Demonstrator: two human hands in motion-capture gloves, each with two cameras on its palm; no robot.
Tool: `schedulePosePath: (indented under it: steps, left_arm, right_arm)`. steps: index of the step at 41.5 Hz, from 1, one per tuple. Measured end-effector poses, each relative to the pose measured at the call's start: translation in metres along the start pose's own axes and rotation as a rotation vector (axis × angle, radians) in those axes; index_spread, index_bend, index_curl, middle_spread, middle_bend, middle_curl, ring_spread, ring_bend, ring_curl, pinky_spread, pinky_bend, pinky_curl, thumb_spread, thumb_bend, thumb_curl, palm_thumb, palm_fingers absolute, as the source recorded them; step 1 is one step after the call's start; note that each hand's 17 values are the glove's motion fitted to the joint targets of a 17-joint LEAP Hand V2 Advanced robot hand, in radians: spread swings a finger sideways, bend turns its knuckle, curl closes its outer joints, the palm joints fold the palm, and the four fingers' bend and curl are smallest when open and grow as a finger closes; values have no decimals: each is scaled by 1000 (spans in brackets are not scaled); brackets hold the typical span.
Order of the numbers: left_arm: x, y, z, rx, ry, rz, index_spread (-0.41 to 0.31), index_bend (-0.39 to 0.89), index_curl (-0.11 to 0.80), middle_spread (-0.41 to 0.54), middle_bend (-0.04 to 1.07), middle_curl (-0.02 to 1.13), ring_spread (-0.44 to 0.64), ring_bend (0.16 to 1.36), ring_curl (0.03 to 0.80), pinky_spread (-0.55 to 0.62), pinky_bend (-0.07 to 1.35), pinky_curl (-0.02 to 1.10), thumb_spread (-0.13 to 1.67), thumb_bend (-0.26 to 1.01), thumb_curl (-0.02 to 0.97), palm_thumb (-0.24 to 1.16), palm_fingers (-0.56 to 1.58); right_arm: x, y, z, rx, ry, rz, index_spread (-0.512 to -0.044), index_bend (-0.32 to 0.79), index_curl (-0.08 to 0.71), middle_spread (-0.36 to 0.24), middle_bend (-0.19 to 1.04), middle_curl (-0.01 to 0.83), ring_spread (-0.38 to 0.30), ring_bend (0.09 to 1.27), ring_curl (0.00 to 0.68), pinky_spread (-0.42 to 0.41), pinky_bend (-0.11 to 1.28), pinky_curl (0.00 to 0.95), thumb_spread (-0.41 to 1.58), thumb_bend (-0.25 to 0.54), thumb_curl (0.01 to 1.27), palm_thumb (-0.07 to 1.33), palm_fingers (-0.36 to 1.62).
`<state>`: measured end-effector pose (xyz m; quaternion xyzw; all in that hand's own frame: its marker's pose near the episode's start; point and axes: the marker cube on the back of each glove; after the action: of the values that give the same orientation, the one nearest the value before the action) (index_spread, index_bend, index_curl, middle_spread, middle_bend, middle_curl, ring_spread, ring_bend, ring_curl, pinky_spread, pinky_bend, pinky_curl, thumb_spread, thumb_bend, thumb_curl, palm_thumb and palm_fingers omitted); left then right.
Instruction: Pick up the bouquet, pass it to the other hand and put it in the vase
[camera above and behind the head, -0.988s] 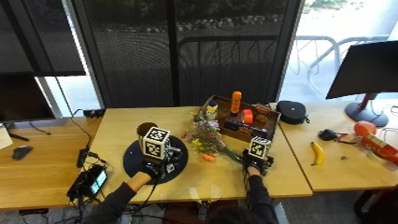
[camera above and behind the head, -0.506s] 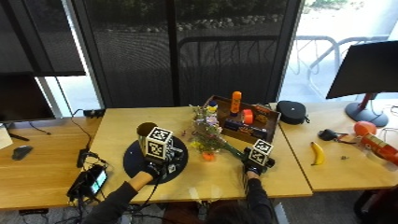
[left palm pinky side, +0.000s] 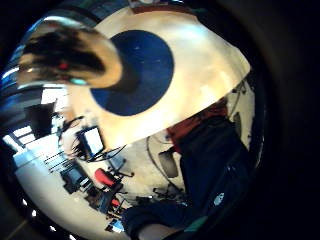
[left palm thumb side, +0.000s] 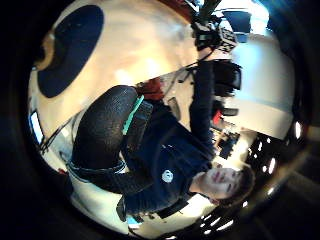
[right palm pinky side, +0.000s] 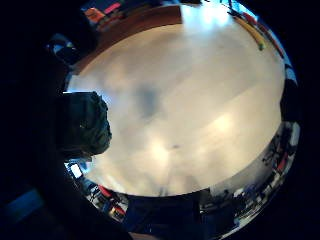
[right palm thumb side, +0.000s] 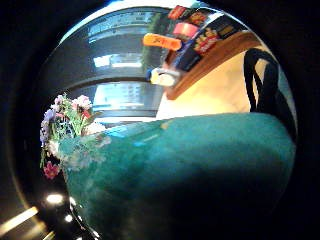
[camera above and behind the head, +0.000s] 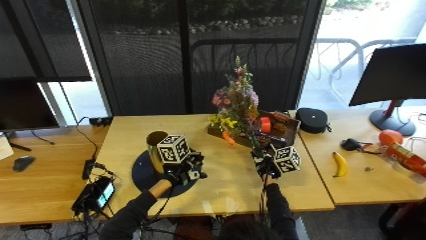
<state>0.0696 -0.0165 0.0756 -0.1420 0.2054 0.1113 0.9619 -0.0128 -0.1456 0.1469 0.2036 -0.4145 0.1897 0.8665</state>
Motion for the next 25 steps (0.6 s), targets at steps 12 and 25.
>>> schedulePosePath:
  steps: [12,25]
  left_arm:
    - [42,-44,-37,208,678,143,28,106,268,302,180,308,324,660,287,385,463,367,1110,-5,316,362,45]
    - [89,-93,-57,212,1082,190,83,90,213,368,149,267,324,729,304,380,690,412,1013,-17,350,488,-25]
  right_arm:
    - [-60,38,25,-426,-417,30,-223,462,605,-151,619,669,-195,611,531,-260,355,459,1035,-1,345,922,1285]
    - [-117,94,44,-684,-612,-85,-220,462,630,-147,637,685,-192,640,540,-260,386,471,1039,-17,343,941,1280]
